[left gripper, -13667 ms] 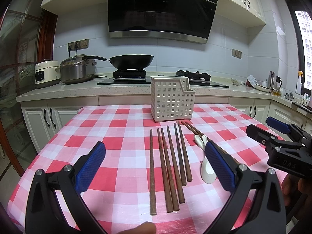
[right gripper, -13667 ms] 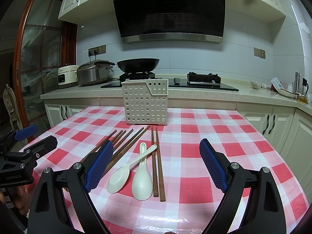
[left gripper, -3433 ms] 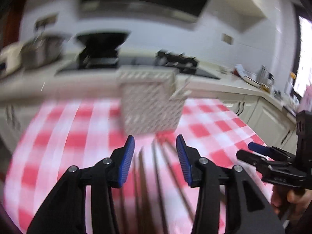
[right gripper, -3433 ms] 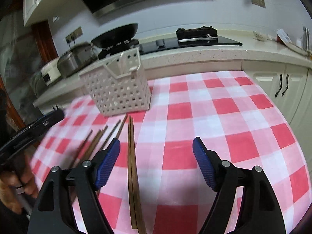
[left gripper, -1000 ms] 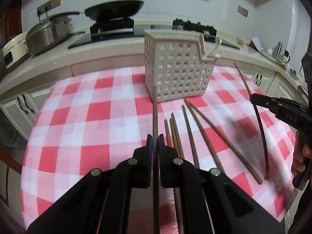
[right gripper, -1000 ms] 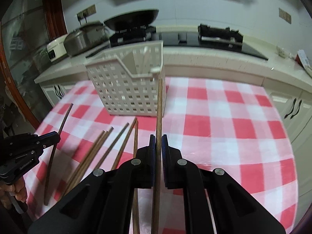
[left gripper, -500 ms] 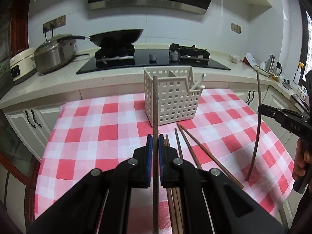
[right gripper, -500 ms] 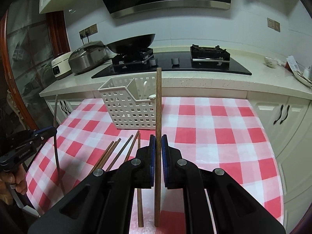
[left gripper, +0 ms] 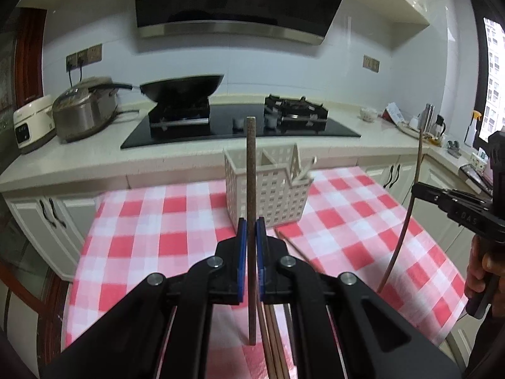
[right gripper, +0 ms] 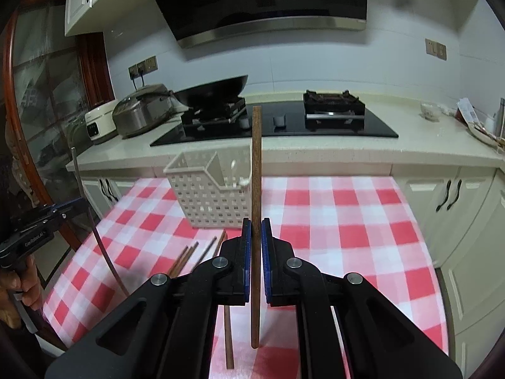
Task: Organize utensils
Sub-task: 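Lift the chopstick upright with the right gripper toward the caddy, then drop the chopstick into the caddy and open the right gripper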
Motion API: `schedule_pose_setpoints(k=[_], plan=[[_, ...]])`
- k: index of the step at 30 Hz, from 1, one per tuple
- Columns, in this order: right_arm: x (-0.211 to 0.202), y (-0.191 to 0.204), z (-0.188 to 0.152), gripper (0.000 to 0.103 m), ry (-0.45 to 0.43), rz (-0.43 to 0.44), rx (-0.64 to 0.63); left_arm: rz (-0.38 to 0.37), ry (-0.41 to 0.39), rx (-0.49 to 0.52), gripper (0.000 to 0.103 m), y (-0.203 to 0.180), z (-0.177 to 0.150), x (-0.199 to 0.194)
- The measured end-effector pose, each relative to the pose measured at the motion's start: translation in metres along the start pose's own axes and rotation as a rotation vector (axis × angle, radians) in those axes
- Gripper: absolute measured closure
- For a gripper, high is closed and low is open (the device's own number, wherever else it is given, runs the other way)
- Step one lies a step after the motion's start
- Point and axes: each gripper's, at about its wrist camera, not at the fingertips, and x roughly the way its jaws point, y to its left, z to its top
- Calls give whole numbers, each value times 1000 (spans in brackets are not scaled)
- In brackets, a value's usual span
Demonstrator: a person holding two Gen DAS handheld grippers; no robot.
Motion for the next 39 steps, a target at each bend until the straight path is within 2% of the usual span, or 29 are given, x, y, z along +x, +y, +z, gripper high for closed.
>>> schedule_pose_setpoints(k=[10,19,30,39], plan=[[5,-1,94,94,-112,-1,-7,-47,-73,28,97,-6,82,4],[50,7,166,94,-137,-1,-18,-55,-111,73,97,-13,147,24],[108,16,200,94,-123,18,-4,-54,-164,71,97,-8,206,52],[156,17,191,94,-62,16,2,-43,-138,48,97,1,207,96]])
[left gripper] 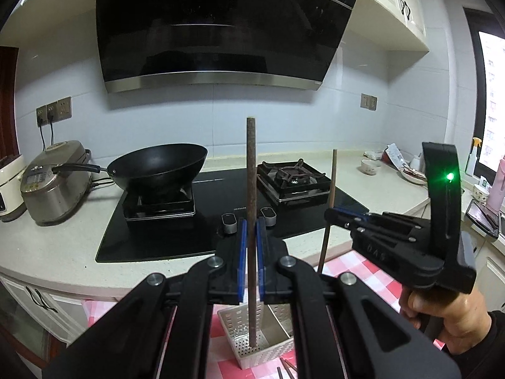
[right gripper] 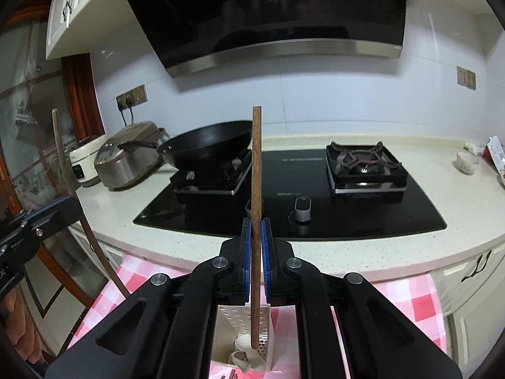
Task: Organize utensils
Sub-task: 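Drop the chopstick into the caddy and open the right gripper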
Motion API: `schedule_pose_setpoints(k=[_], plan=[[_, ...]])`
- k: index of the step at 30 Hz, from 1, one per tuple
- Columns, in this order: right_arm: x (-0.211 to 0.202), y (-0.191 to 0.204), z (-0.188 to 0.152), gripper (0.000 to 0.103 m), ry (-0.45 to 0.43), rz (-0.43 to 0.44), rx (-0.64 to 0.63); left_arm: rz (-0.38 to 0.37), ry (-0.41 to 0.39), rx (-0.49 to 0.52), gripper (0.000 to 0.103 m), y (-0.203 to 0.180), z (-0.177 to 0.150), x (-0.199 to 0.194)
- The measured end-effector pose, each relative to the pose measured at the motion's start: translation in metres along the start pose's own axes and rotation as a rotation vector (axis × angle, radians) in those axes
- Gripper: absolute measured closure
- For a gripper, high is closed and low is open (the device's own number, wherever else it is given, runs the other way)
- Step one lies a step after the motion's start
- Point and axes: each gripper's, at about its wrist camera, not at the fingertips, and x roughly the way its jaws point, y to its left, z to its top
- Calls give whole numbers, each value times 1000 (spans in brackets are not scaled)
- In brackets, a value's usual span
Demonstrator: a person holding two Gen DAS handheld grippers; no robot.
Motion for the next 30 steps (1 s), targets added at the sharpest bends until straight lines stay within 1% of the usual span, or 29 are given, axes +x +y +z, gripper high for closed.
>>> schedule_pose_setpoints(k=[5,10,20,26,30], plan=[[15,1,-9,94,26,-7,-7,-4,1,-3,97,1,-5,11],[26,1,-19,94,48,-14,-11,0,16,-23,97,5,-17,33],[46,-3,-45,94,123,-18,-11,18,122,-52,97,13,-54,75],[54,-4,-57,94,158,-14,-9,27,214,-88,97,22,-82,100],[59,-5,-63,94,180,-8,-10,37,261,-99,97,25,-96,109]])
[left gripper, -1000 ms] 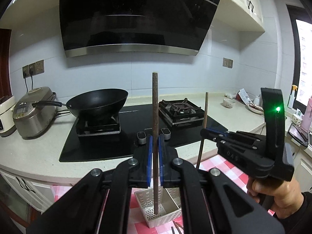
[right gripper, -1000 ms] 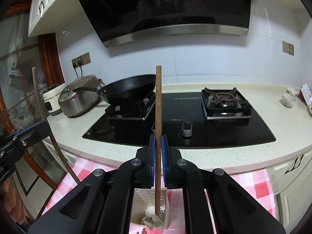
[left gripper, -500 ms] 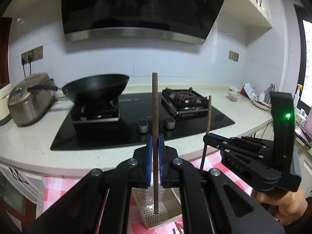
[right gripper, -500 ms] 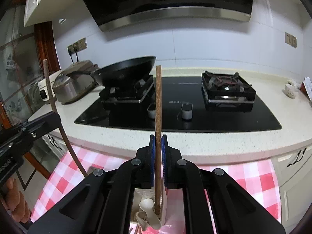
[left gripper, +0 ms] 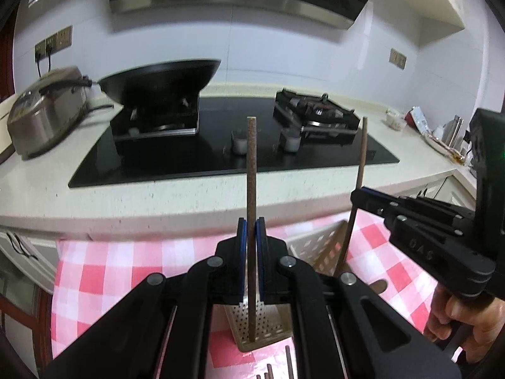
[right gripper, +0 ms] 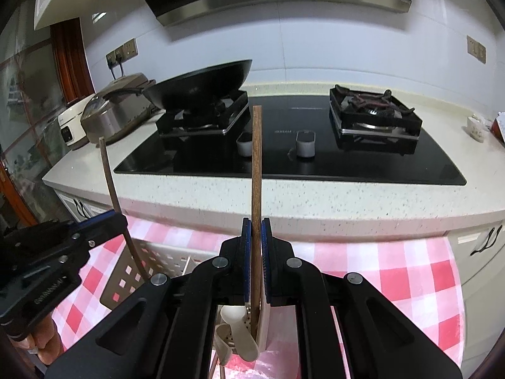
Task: Organize utensils
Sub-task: 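Drop the chopstick into the caddy and open the right gripper, then move both grippers to the chopsticks on the cloth and close on one each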
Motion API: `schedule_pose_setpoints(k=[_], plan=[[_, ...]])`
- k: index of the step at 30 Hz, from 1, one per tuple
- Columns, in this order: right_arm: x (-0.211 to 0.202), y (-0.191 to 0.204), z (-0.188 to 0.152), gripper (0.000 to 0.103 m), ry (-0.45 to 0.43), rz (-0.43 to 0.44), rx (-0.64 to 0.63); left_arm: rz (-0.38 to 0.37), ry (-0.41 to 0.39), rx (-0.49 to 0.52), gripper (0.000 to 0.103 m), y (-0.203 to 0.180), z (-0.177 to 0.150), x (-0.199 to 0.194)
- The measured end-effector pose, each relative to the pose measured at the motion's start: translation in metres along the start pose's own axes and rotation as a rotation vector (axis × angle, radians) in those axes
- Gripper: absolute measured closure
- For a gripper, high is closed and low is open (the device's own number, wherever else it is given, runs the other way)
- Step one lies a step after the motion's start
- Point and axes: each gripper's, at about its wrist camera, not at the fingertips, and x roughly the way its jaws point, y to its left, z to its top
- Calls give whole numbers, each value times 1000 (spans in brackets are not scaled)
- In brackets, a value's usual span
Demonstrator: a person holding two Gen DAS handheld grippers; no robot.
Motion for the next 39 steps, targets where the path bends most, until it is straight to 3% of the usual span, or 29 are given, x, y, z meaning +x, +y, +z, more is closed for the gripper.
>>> schedule_pose_setpoints(k=[6,10,13,15,17,25,31,39], plan=[[4,-1,-3,94,11,3,-3,32,18,-22,95,8,-5,7],[3,-1,-3,92,12,-3,-4,37,10,-18,70,8,-4,4],[2,-4,-3,83,14,-20,1,37,-5,-18,63,8,-2,-1],[-2,-6,-3,64,1,-24,4,33,-13,-16,61,7,-1,-5],[-11,-7,-4,52,-25,-33,-1,32,-28,-21,59,8,-1,-14],[-55,-32,-17,45,-86,-66,43,26,-96,-68,52,23,-17,-68],[-92,-52,-69,37,-88,-100,77,23,-79,-98,50,35,-69,-103],[-93,-40,-179,33,61,-80,78,-10,94,-73,53,16,-179,-86]])
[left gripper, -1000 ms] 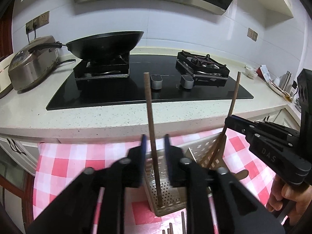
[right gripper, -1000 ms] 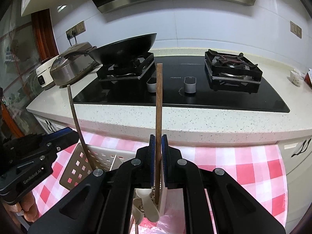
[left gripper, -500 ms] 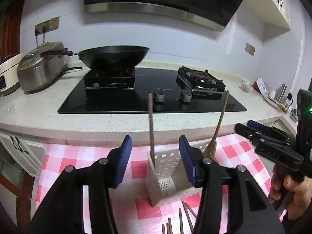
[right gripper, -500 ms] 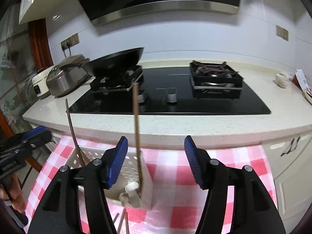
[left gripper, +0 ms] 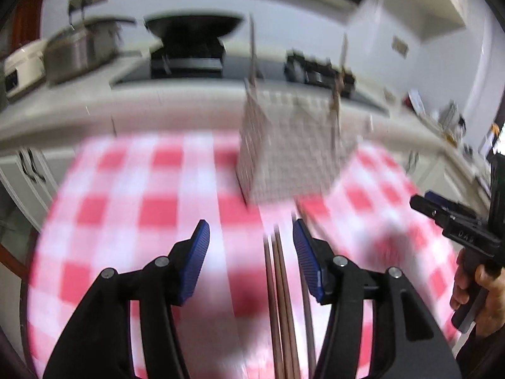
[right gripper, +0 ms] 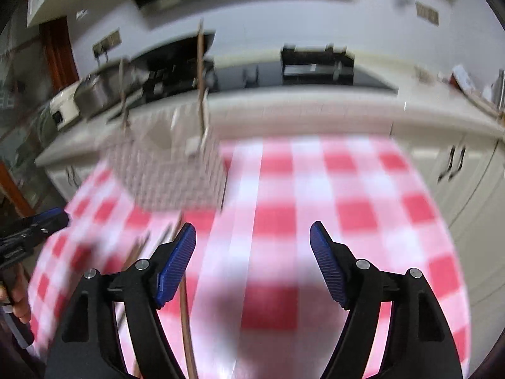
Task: Organize utensils
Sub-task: 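Move both grippers to the chopsticks on the cloth and close on one each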
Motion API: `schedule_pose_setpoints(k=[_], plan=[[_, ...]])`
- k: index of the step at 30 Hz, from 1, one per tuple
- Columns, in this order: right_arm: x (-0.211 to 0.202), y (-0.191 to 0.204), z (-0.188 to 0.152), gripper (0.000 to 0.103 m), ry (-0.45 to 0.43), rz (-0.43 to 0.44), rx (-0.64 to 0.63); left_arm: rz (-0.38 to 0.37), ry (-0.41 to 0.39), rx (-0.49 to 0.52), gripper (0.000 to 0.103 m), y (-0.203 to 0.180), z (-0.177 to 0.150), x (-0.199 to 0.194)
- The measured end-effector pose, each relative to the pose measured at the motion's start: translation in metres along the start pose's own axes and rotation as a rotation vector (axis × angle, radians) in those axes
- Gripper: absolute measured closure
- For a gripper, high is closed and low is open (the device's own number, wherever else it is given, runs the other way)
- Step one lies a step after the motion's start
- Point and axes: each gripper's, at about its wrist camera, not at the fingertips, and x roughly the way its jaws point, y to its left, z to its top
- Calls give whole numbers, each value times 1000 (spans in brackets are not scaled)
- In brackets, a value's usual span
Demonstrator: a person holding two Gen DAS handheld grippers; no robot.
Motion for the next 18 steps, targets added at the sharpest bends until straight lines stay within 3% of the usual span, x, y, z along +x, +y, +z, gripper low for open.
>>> schedule_pose_setpoints(k=[1,5,7,18], plan=[[2,2,-11,33,21,9,0,-5,23,12,63,-4,-12,5],[10,12,-42,33,89,24,-31,-48,92,63,78,-19,-47,20],[12,16,-49,32,100,30,-35,-60,110,75,91,-23,-54,27],[12,24,-52,29,101,36,-75,-72,167,82,94,-38,-57,55]])
